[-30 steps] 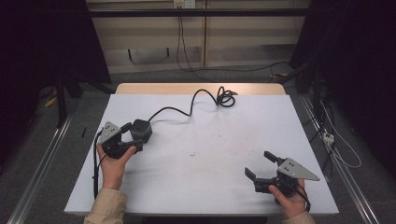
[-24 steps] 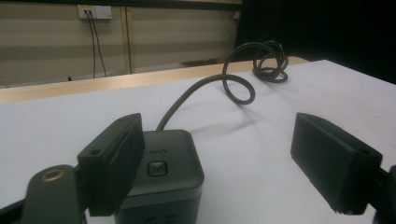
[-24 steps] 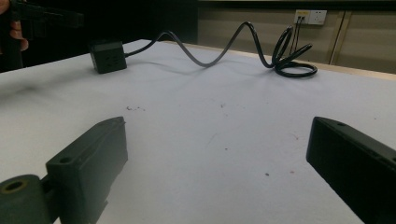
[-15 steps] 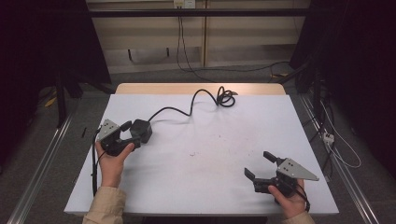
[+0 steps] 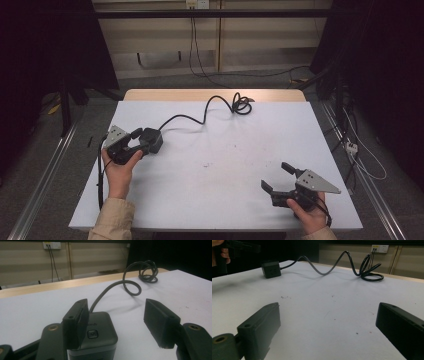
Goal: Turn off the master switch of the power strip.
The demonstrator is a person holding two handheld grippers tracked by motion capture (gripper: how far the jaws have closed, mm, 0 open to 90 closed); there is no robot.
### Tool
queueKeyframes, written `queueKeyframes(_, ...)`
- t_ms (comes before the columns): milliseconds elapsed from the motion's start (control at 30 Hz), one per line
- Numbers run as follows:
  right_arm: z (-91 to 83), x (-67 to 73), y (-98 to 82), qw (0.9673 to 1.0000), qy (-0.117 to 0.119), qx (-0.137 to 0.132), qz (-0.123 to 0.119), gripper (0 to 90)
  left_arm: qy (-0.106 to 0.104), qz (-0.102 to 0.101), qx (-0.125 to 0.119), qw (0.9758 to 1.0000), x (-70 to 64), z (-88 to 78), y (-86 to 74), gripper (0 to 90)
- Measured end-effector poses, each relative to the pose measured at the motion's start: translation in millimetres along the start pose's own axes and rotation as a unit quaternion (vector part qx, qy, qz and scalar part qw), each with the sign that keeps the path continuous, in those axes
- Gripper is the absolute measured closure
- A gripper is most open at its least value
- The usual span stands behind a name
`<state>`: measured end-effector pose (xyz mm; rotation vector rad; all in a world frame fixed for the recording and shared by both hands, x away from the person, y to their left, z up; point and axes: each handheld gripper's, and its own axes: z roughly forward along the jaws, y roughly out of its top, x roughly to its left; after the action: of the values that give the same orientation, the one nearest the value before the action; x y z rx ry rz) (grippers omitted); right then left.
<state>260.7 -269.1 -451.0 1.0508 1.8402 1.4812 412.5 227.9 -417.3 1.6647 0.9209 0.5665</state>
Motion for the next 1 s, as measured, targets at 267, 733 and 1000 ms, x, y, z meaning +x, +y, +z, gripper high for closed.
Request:
queueKeyframes(267,-0.1,-0.3,-0.2,1.0,0.001,0.001,-0.001,5.3,-0.003,-0.006,0.002,1.0,5.1,-0.5,0.5,46.8)
queueKeyframes(733,-0.1,-0.7,-0.3,1.0,0.001,0.002,-0.001,5.6,0.001,-0.01,0.007,0.9999,11.6,0.7,1.7,53.2)
queueKeyframes(1000,0.0,-0.6,-0.2,1.0,0.002,0.002,-0.002,5.7,0.0,-0.002,0.014,0.9999,13.4,2.2,4.3,56.6)
